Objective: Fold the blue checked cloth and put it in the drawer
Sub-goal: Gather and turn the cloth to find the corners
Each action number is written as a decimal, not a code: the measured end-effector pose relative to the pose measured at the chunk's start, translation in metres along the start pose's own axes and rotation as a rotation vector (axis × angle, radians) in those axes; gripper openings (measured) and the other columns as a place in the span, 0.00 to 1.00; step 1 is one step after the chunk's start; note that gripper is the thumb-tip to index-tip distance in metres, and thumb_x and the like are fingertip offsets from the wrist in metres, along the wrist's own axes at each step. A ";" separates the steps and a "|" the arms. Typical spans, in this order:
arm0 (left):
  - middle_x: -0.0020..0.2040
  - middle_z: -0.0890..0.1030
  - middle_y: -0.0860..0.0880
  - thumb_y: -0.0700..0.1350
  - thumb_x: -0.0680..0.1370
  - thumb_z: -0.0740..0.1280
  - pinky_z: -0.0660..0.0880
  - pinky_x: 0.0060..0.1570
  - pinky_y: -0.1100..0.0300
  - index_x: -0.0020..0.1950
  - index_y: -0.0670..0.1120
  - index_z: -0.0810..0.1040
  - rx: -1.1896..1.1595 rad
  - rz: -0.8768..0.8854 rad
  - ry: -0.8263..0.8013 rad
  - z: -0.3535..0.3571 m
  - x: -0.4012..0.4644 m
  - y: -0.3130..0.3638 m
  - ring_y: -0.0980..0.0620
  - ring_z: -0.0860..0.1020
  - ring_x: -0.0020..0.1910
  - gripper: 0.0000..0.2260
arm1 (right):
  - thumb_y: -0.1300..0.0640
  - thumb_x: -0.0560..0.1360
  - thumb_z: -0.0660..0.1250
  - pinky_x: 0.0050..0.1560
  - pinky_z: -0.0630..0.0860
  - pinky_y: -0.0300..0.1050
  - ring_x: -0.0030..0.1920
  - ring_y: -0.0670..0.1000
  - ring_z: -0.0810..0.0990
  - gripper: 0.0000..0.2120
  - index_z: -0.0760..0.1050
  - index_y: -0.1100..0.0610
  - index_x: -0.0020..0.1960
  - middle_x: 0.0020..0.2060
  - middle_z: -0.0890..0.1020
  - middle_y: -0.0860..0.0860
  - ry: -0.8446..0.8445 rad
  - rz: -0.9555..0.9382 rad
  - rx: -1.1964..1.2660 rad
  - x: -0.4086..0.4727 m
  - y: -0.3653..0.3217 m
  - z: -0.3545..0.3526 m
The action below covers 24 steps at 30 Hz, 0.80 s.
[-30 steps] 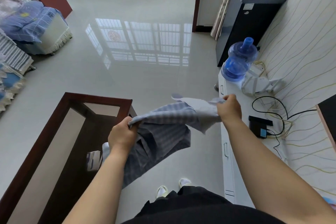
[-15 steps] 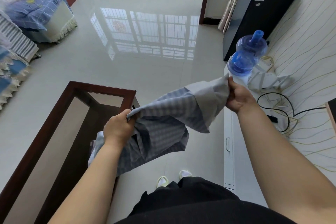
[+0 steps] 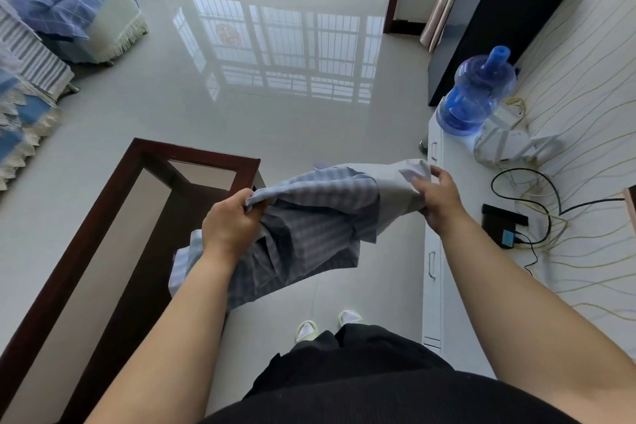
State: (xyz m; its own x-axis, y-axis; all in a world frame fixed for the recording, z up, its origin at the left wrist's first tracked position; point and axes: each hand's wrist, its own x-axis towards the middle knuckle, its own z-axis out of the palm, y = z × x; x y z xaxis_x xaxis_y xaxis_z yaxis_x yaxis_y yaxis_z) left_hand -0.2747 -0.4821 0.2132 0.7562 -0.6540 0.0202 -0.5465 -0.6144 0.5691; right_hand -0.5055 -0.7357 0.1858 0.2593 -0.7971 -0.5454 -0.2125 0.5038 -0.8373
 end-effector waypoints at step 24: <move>0.37 0.81 0.47 0.56 0.77 0.65 0.76 0.43 0.46 0.42 0.47 0.79 -0.144 -0.096 -0.049 -0.019 0.031 0.023 0.45 0.79 0.41 0.13 | 0.55 0.79 0.63 0.38 0.69 0.31 0.33 0.38 0.71 0.11 0.76 0.63 0.51 0.34 0.73 0.46 0.241 -0.661 -0.210 -0.022 -0.141 -0.007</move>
State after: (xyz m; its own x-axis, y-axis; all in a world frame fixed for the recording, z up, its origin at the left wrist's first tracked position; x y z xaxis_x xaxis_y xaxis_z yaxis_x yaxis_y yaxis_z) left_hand -0.2570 -0.5078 0.2425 0.7820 -0.6184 -0.0780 -0.4131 -0.6079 0.6781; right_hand -0.4883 -0.7917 0.3157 0.1869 -0.9756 0.1149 -0.2661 -0.1628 -0.9501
